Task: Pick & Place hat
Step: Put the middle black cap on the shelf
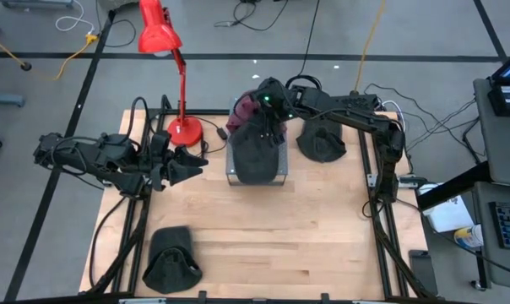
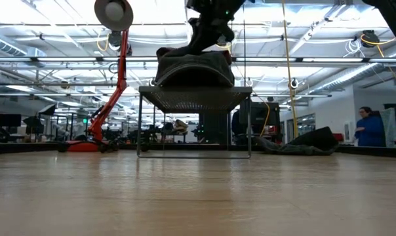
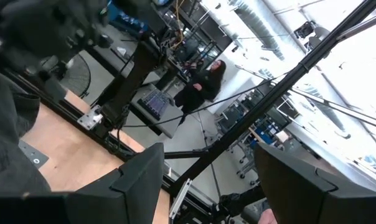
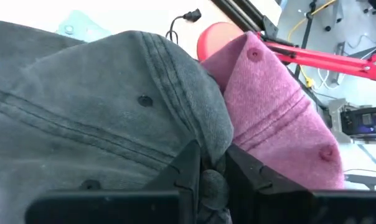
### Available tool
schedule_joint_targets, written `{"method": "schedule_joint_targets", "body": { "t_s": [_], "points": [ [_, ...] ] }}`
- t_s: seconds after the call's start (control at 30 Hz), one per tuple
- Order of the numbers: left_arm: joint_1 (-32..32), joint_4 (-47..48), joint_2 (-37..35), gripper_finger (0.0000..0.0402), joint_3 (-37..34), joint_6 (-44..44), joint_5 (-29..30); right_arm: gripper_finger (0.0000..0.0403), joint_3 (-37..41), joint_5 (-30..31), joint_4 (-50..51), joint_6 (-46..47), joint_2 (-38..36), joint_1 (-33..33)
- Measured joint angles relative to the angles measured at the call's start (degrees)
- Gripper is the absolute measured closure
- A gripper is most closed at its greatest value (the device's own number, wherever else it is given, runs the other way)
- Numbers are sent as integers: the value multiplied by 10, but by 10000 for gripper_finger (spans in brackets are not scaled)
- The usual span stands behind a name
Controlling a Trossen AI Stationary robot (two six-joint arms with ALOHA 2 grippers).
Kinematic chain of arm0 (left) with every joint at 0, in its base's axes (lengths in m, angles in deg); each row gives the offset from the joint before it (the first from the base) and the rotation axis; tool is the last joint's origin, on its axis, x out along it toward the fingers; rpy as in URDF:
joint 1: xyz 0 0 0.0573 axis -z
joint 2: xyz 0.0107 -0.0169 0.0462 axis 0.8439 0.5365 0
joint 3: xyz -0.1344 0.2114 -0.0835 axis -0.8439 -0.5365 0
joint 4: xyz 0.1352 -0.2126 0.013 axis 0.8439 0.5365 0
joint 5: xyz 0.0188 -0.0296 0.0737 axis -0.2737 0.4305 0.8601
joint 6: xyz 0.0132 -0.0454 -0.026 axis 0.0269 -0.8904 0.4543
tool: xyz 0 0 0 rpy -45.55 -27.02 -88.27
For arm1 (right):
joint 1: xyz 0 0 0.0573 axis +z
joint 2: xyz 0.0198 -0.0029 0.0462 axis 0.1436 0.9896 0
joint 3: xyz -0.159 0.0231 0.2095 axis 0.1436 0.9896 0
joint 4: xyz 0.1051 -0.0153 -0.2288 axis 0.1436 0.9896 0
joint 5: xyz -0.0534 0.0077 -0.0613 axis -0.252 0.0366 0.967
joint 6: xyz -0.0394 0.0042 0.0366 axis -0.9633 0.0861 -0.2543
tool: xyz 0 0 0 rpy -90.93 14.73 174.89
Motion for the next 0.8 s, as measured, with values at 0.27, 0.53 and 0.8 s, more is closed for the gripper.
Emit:
{"method": "schedule_joint_targets", "body": {
  "t_s": [0.27,0.53,0.8],
  "points": [
    [0,0,0,147,0,4,0,363,74,60,-43,-16,1,11],
    [0,0,0,147,0,2,-1,335,84,103,-61,-19,-3,28],
    [0,0,0,147,0,-12,-15,267,84,100,-40,30,-24,31]
  ]
}}
